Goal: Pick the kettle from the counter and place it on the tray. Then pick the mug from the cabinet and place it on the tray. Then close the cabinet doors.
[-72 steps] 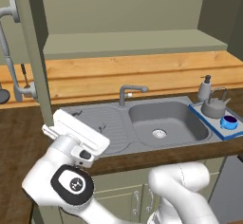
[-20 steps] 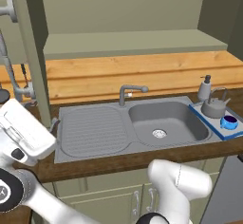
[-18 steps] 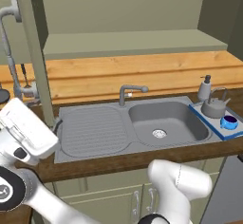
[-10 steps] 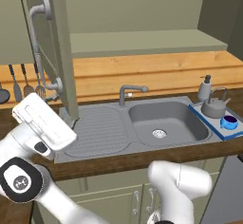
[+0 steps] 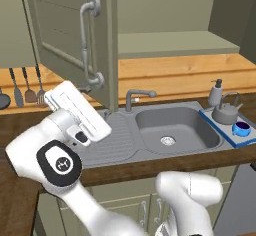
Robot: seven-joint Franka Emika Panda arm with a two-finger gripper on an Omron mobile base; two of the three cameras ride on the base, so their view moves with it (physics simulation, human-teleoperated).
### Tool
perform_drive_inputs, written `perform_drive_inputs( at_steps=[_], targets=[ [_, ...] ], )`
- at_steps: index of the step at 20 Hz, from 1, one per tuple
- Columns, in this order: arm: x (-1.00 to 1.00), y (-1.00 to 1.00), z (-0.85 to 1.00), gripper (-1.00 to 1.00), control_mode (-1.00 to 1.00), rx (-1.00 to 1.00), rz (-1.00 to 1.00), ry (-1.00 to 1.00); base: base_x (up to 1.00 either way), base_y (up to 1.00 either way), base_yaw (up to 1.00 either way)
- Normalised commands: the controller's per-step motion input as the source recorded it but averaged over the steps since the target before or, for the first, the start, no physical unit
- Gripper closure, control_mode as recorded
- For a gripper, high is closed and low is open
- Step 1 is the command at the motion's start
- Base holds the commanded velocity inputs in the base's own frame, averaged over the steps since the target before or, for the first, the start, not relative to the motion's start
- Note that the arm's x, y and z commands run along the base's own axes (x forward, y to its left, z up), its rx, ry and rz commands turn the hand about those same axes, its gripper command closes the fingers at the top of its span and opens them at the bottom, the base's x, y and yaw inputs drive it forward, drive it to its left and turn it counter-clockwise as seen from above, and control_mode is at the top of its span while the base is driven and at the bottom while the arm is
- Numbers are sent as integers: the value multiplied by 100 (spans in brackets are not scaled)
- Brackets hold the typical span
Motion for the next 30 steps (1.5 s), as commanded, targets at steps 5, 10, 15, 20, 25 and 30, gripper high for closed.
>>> perform_drive_inputs(
  at_steps=[5,10,15,20,25,30],
  targets=[
    [45,-65,25,-100,-100,22,19,-11,0,0,0],
    [59,-55,27,-100,-100,20,22,-12,0,0,0],
    [66,-40,15,-100,-100,19,24,-10,0,0,0],
    [77,-26,15,-100,-100,17,20,-5,0,0,0],
    [87,-2,17,-100,-100,10,9,0,0,0,0],
    [93,0,7,-100,-100,5,4,0,0,0,0]
  ],
)
